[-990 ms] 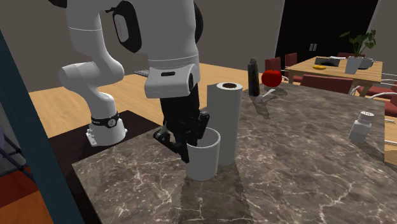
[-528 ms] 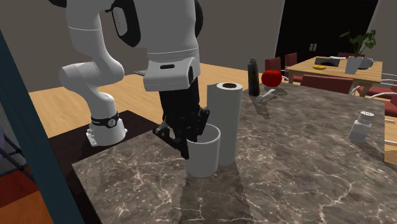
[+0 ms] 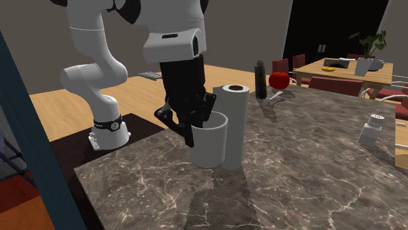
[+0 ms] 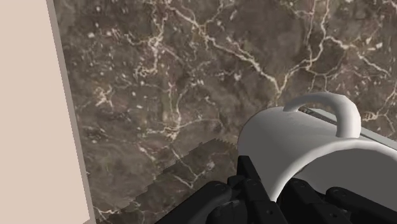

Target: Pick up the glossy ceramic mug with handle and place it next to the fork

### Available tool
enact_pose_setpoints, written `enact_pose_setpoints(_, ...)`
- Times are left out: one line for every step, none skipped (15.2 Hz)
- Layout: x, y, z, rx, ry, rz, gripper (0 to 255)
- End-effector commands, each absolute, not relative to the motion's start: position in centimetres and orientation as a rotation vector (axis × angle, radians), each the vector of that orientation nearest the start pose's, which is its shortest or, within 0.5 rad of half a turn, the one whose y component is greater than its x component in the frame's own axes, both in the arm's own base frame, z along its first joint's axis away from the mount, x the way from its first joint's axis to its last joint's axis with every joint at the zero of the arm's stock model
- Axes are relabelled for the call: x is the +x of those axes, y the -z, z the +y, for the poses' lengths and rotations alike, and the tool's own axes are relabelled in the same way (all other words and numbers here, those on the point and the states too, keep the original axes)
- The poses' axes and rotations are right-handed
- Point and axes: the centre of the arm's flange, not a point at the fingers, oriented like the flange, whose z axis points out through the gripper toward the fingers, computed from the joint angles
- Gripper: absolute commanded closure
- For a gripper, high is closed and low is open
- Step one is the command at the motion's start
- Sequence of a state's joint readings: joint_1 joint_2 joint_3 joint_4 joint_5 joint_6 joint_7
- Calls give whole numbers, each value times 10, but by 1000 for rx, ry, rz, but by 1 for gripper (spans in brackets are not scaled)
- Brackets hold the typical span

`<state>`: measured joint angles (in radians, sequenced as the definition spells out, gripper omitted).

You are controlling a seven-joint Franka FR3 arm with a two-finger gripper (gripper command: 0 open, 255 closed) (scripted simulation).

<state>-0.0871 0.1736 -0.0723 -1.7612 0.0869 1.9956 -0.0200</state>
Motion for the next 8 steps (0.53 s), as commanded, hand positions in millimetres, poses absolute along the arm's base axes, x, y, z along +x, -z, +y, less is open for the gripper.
enact_pose_setpoints(612,-480,-91,-3066,103,263,255)
enact_pose_setpoints(612,-485,-91,-3066,103,263,255)
enact_pose_setpoints(612,-491,-91,-3066,103,263,255)
enact_pose_setpoints(612,-496,-91,-3066,103,263,255)
enact_pose_setpoints(612,-501,-91,-3066,103,263,255)
enact_pose_setpoints(612,-506,-91,-3066,103,263,255)
enact_pose_setpoints(612,-512,-91,-3066,103,263,255)
enact_pose_setpoints(612,-517,-91,-3066,103,263,255)
